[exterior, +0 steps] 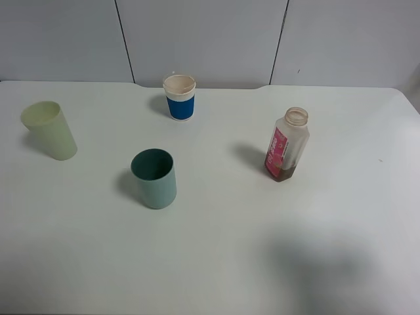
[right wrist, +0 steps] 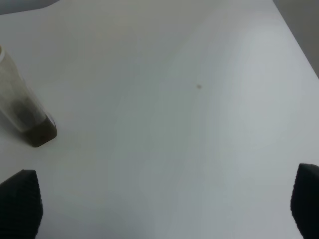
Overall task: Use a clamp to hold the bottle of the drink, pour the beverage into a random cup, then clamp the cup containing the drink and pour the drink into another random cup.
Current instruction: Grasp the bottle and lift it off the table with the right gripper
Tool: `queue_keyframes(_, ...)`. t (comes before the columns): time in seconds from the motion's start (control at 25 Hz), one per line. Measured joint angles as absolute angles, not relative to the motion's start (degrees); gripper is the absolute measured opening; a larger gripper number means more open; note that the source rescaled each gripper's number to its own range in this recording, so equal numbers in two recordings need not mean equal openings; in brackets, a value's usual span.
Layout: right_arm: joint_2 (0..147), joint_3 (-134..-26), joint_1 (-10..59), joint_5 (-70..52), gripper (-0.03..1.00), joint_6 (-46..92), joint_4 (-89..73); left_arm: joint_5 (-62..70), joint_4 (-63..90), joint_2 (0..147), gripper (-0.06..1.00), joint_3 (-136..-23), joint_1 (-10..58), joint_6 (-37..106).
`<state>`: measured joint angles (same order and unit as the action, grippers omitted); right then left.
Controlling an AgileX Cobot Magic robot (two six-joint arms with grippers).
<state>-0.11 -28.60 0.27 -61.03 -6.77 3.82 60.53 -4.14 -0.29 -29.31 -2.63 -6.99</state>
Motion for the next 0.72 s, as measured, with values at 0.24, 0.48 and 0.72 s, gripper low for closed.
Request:
queue_keyframes(0.24, 1.3, -28.6, 0.3, -61.0, 1.0, -5.0, 3.8, 60.5, -4.1, -0.3, 0.93, -29.3, -2.6, -7.0)
queue_keyframes(0.48, 11.7, -30.5, 0.3, -57.6, 1.0, 0.0, 3.8, 60.5, -4.1, -0.3, 0.93, -29.3, -2.6, -7.0)
queue_keyframes(0.72, 21.0, -32.8, 1.8, -54.6, 1.0, 3.1, 4.0, 60.5, -4.1, -0.3, 0.93, -29.3, -2.6, -7.0)
